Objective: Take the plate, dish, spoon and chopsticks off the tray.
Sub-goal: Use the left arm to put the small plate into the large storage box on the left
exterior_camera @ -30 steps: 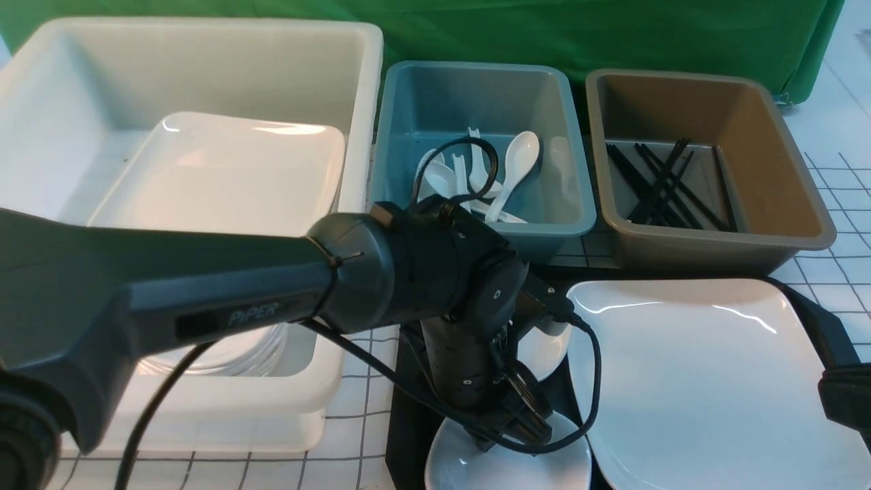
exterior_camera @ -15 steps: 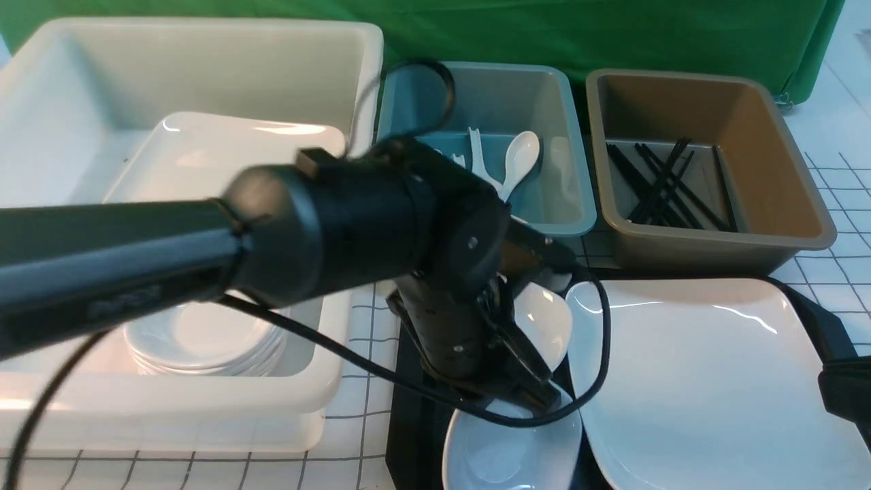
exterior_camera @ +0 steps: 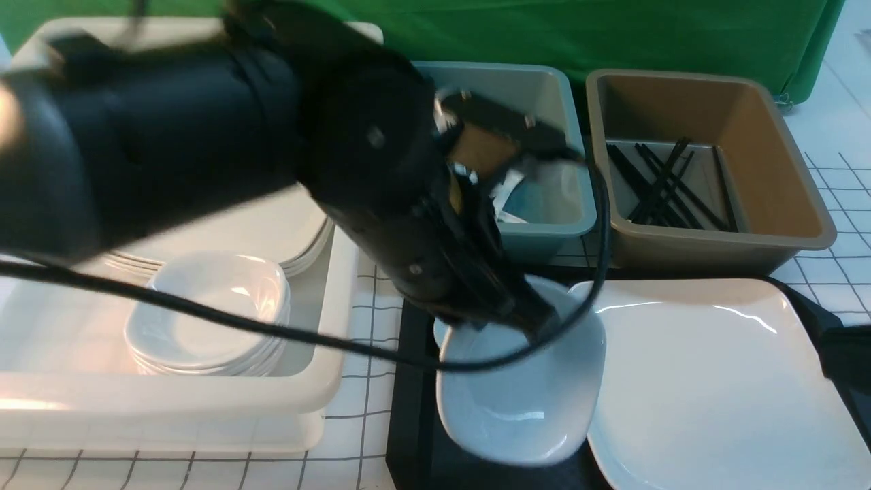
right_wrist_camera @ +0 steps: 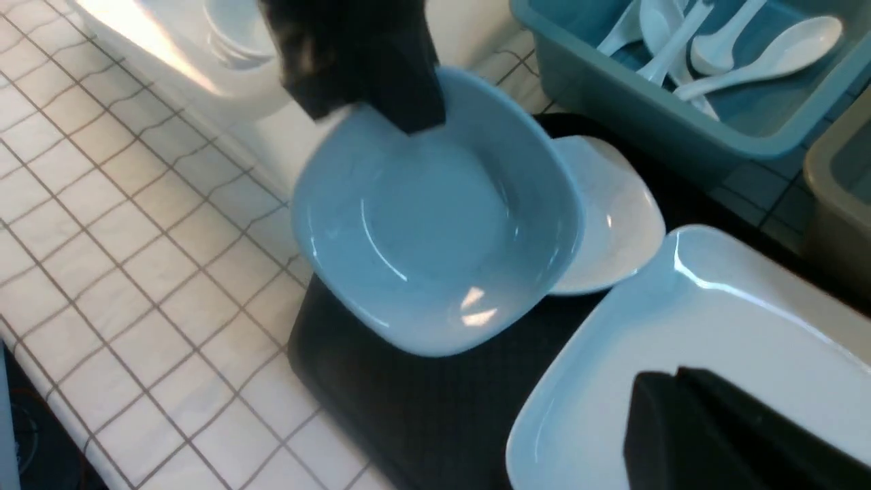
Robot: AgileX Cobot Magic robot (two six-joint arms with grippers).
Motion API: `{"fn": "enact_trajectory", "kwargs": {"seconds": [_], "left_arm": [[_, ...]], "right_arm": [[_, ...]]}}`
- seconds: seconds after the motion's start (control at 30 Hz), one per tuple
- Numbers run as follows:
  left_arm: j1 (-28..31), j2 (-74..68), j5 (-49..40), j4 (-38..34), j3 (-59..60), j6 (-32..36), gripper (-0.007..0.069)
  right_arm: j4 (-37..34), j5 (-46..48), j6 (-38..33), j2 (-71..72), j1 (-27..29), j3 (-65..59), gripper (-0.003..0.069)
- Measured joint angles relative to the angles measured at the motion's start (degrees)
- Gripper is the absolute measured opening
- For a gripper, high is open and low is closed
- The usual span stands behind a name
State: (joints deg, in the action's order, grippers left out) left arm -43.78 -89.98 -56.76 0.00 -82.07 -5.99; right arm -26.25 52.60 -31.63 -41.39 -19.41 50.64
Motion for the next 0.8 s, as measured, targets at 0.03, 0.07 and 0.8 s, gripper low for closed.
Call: {"fn": "enact_trajectory", "kwargs": {"seconds": [0.03, 0.07, 0.8], "left_arm": [[1.71, 1.04, -0.87, -0.78, -1.18, 0.08, 0.0011], [2.11, 1.59, -1.25, -0.98, -1.4, 0.21, 0.0011], [61.3, 6.52, -3.1, -30.34, 16.94, 30.26, 0.0011]], "right_arm": [[-0.12, 0.36, -0.13, -0.96, 0.0, 1.36, 0.0008], [-0.13, 0.46, -0.24, -1.49, 0.0, 2.09, 0.0008], [-8.41, 4.71, -4.05, -36.12, -19.66, 30.26, 0.0006]]}}
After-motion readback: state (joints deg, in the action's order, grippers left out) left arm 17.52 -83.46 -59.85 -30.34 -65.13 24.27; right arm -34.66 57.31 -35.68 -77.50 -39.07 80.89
